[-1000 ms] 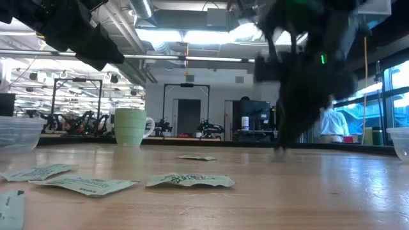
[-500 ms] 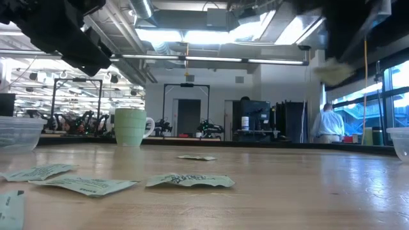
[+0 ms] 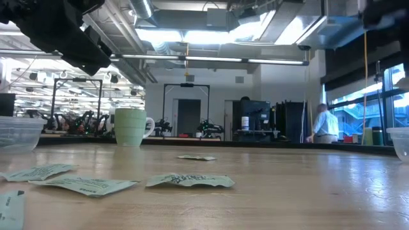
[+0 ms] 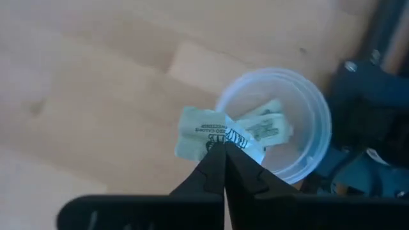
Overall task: Pick and place items into bin
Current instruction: Put the white stevia packet into the right transparent bin, then put the white stevia packet into the left transparent bin
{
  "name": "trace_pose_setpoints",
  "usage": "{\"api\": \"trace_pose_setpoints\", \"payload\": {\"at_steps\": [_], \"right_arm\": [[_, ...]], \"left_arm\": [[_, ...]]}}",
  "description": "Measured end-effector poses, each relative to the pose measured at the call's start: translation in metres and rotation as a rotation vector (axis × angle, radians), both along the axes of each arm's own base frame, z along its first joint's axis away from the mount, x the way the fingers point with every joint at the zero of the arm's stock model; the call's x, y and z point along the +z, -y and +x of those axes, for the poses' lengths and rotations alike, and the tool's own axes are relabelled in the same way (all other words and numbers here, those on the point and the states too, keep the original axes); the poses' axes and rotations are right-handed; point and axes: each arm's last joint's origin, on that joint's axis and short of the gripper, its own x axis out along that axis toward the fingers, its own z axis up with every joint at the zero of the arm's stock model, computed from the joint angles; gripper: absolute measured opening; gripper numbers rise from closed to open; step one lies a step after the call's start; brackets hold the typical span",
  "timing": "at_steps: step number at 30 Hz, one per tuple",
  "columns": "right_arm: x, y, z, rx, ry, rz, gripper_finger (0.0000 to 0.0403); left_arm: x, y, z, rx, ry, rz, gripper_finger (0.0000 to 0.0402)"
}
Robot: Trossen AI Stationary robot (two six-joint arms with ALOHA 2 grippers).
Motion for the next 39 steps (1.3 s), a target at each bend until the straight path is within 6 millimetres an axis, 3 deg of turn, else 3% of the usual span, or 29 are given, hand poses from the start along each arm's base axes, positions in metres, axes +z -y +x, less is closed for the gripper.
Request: {"api": "trace_pose_setpoints", "payload": {"at_steps": [6, 16, 29, 35, 39], "right_arm": [[-0.032, 0.010, -0.016, -0.132, -0.076, -0.013, 0.0002], [-0.068, 0.013, -0.022, -0.138, -0.096, 0.030, 0.0002], [-0.070, 0.013, -0.022, -0.136, -0.094, 0.032, 0.0011], [-0.069, 0.014, -0.023, -0.130, -0.105, 0.024, 0.0065], [-0.055, 0.014, -0.023, -0.136, -0.132, -0.001, 0.0107]], "left_arm": [[0.000, 0.000, 0.000, -0.002, 0.002, 0.008, 0.0075], [0.000, 0.000, 0.000, 0.003, 0.001, 0.001, 0.0075], [0.000, 0.000, 0.000, 0.002, 0.001, 0.000, 0.0075], [0.000, 0.000, 0.000, -0.016, 0.009, 0.027, 0.0075], [0.001, 0.000, 0.000, -0.021, 0.016, 0.030, 0.0075]]}}
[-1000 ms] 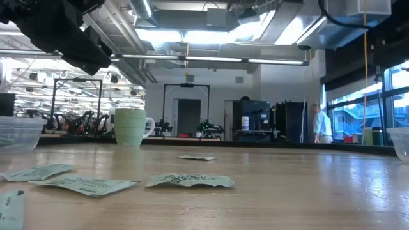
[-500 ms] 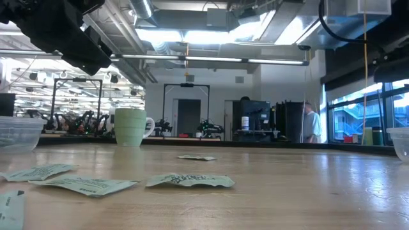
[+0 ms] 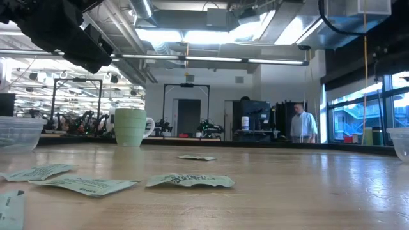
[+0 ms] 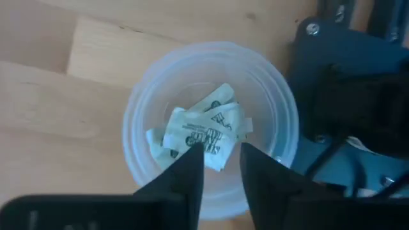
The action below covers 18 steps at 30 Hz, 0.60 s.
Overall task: Pick and place items into bin
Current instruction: Put the white stevia packet into the left transparent bin
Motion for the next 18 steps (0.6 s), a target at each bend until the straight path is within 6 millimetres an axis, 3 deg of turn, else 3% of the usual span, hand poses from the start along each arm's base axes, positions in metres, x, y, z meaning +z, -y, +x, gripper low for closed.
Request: {"api": "trace_pose_setpoints", "payload": {"at_steps": [4, 8, 13, 18], "right_arm": [[0.021, -0.002, 0.004, 0.006, 0.014, -0.022, 0.0129], [0.038, -0.004, 0.015, 0.053, 0.169, -0.105, 0.0132], [0.043, -0.007, 0.027, 0.149, 0.325, -0.186, 0.0131], [0.044, -0.008, 0.029, 0.168, 0.358, -0.204, 0.0132]], "left_arm": [[0.000, 0.000, 0.000, -0.017, 0.009, 0.027, 0.0075], [0.002, 0.003, 0.001, -0.085, 0.041, 0.068, 0.0075], [0.000, 0.016, 0.001, -0.234, 0.066, 0.114, 0.0075], [-0.009, 0.031, -0.001, -0.364, 0.068, 0.172, 0.0075]]}}
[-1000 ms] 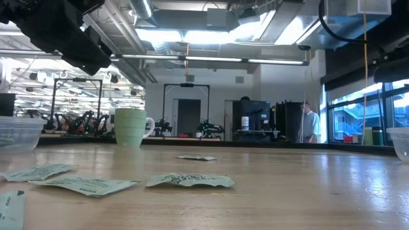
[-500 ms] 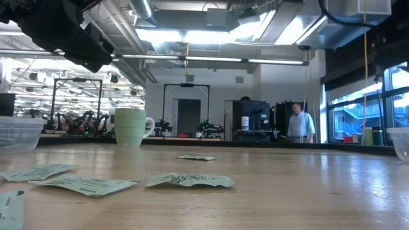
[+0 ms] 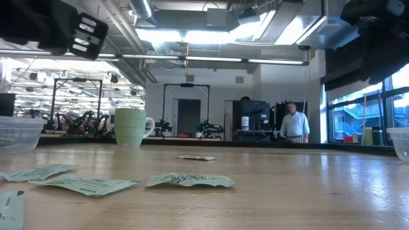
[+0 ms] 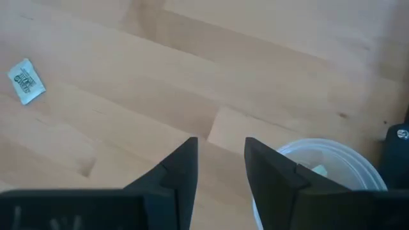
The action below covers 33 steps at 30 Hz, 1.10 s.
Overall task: Pick and place items into bin
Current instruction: Put the white stevia packet into the left transparent bin
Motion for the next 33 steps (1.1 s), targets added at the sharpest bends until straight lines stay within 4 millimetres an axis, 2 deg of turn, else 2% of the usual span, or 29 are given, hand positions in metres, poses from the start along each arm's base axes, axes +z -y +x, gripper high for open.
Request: {"api": "trace_pose_setpoints", "payload": {"at_steps": [6, 15, 22, 33], "right_arm": [[0.000, 0.000, 0.001, -0.003, 0.010, 0.006, 0.0132], [0.000, -0.002, 0.003, -0.022, 0.041, 0.026, 0.0132], [0.000, -0.003, 0.005, -0.022, 0.064, 0.042, 0.0132], [0.000, -0.004, 0.006, -0.019, 0.074, 0.049, 0.0132]], "left_arm": [[-0.010, 0.013, 0.006, -0.113, 0.030, 0.010, 0.0081], [-0.020, 0.026, 0.023, -0.122, -0.042, 0.028, 0.0131], [-0.036, 0.030, 0.031, -0.106, -0.175, 0.116, 0.0120], [-0.058, 0.015, 0.039, 0.063, -0.344, 0.069, 0.0103]]}}
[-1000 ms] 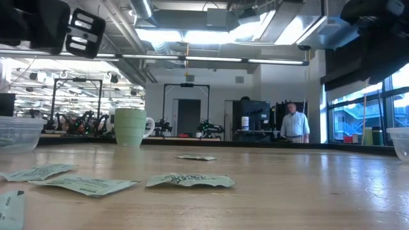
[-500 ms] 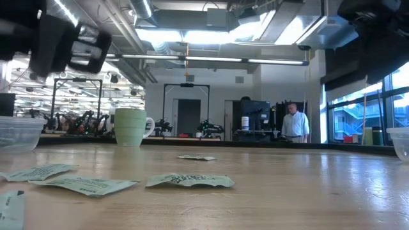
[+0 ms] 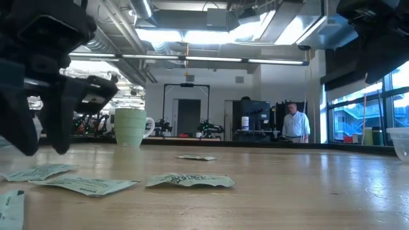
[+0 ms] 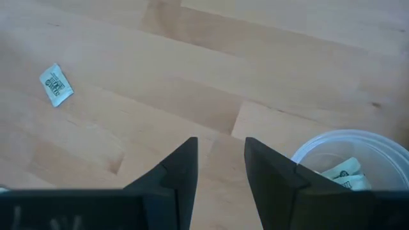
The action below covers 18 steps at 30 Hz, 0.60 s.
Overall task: Pick and place items into bin
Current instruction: Put the white stevia packet into the left transparent bin
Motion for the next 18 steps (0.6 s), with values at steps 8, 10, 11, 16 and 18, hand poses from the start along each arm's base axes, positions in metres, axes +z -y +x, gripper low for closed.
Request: {"api": "trace_pose_setpoints", "payload": {"at_steps": [8, 10, 11, 16, 18], "right_arm": [[0.000, 0.000, 0.000, 0.005, -0.004, -0.003, 0.0132], [0.000, 0.000, 0.000, 0.018, -0.010, -0.008, 0.0132], [0.000, 0.000, 0.000, 0.022, -0.012, -0.010, 0.0132], [0.000, 0.000, 0.000, 0.023, -0.013, -0.010, 0.0132], [0.000, 0.000, 0.000, 0.023, -0.013, -0.010, 0.0132]], "left_arm": [[-0.013, 0.001, 0.002, 0.008, -0.034, 0.028, 0.0102], [-0.016, 0.002, 0.003, 0.010, -0.040, 0.033, 0.0097], [-0.017, 0.002, 0.003, 0.012, -0.045, 0.033, 0.0095], [-0.020, 0.001, 0.002, 0.014, -0.060, 0.039, 0.0073], [-0.020, 0.001, 0.002, 0.013, -0.062, 0.038, 0.0061]]}}
